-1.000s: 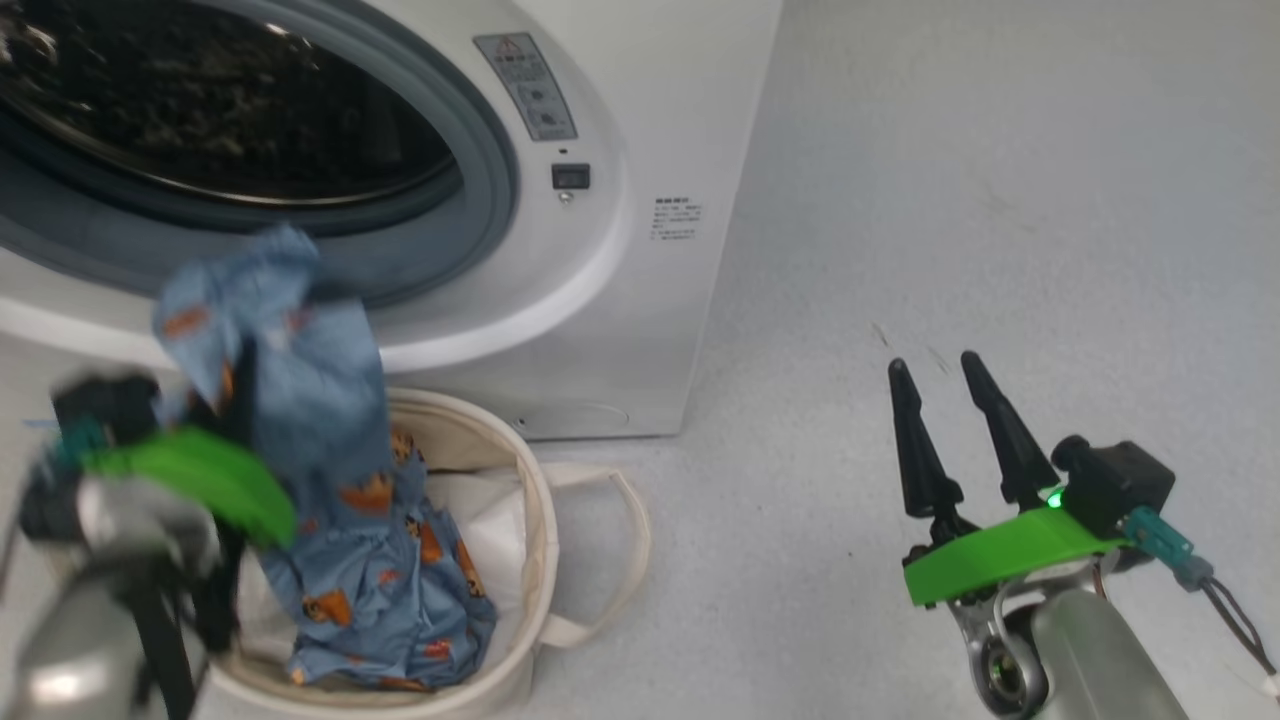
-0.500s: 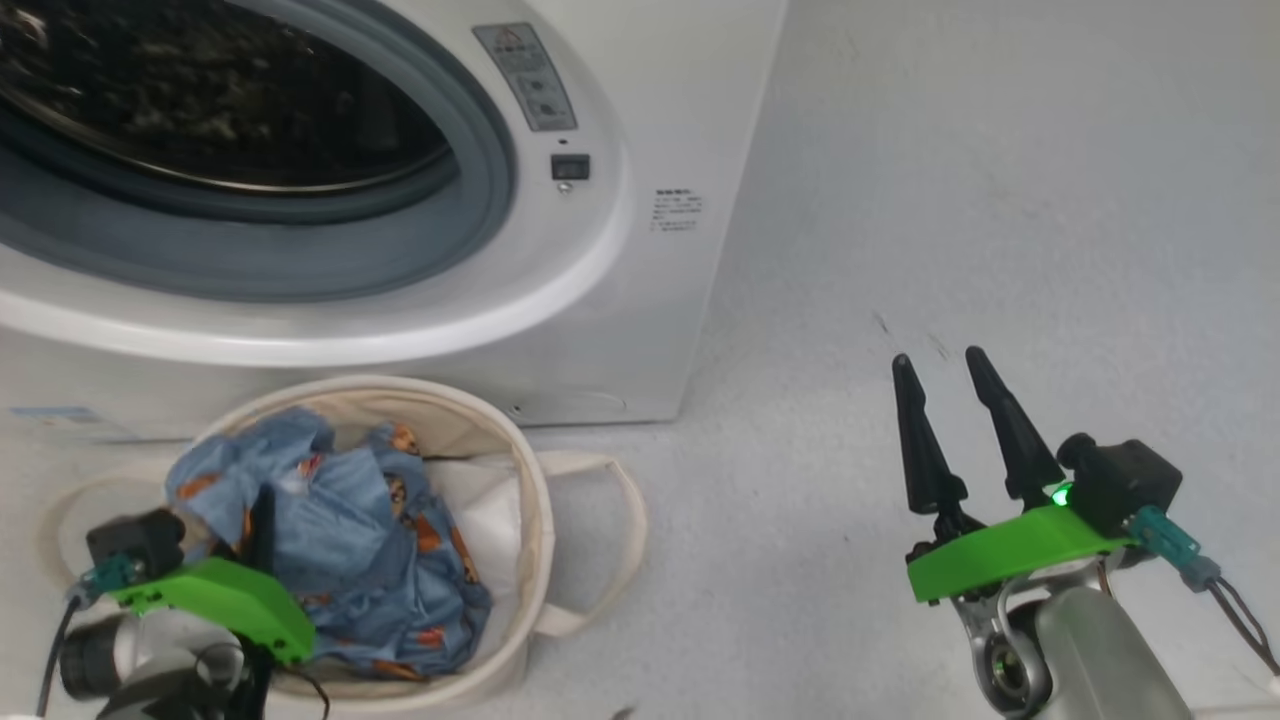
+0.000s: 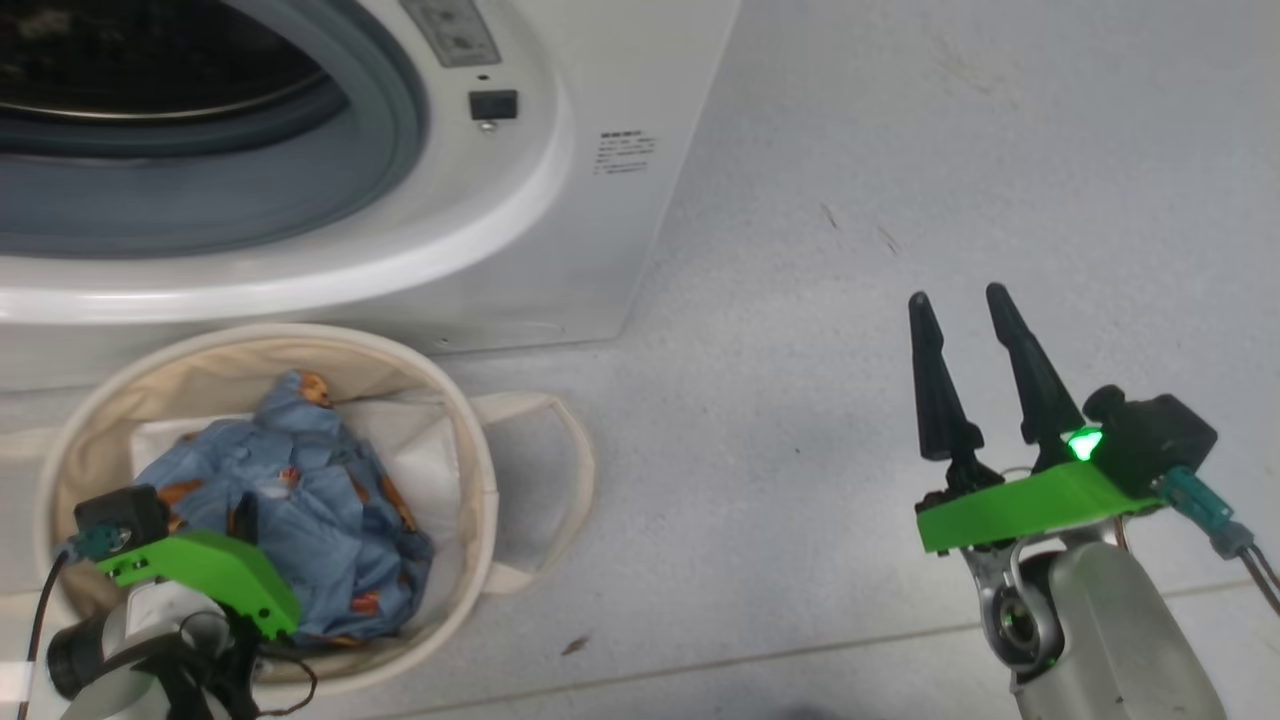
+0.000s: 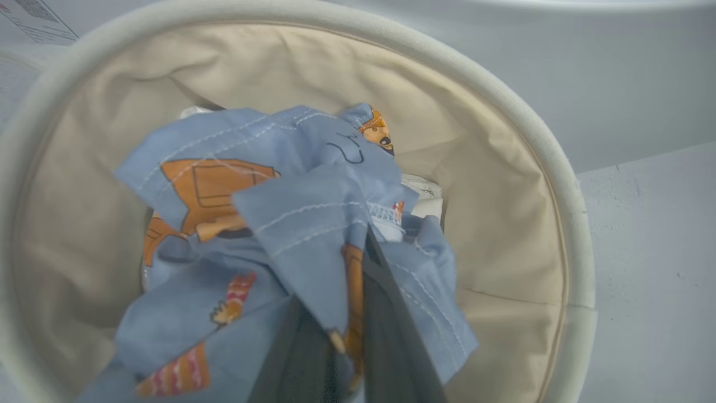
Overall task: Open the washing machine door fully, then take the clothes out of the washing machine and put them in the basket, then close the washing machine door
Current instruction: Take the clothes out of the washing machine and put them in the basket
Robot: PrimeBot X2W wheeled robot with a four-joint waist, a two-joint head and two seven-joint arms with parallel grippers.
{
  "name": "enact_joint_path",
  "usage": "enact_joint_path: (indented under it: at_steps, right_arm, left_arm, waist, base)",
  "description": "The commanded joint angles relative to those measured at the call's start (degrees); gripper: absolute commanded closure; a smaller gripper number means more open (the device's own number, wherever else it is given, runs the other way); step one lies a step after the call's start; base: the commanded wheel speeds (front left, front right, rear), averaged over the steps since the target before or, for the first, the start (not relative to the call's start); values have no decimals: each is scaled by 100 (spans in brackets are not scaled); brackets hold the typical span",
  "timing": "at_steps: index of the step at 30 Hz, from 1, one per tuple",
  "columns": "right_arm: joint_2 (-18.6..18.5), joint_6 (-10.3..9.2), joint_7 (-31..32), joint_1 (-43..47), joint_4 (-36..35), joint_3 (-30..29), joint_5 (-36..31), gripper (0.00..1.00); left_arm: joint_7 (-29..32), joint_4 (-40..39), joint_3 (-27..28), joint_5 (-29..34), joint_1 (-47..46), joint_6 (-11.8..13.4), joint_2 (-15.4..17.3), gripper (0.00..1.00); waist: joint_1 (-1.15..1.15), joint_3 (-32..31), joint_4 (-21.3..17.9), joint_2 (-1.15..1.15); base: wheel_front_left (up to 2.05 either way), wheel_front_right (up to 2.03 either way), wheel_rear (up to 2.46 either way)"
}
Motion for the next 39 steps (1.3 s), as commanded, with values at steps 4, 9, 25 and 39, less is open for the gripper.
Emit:
enact_joint_path:
  at_steps: [4, 9, 25, 39]
  right_arm:
    - [13, 43, -53, -115, -268, 67, -10, 0]
    - [13, 43, -53, -127, -293, 31, -32, 0]
    - [13, 43, -53, -4, 36, 178, -89, 0]
    - [13, 43, -53, 389, 404, 342, -1, 0]
  left_arm:
    - [55, 71, 103, -79, -114, -32, 281, 100]
    - [-69, 130, 23, -22, -196, -32, 316, 8]
    - [-350, 169, -316, 276, -88, 17, 336, 0]
    - [-414, -2011, 694, 858, 837, 193, 831, 0]
  waist:
    - [0, 211, -121, 0]
    - [0, 250, -104, 0]
    - [0, -470, 294, 0]
    - [0, -1590, 739, 0]
  base:
    - [0, 0, 0]
    - [0, 0, 0]
    - [0, 0, 0]
    - [0, 0, 0]
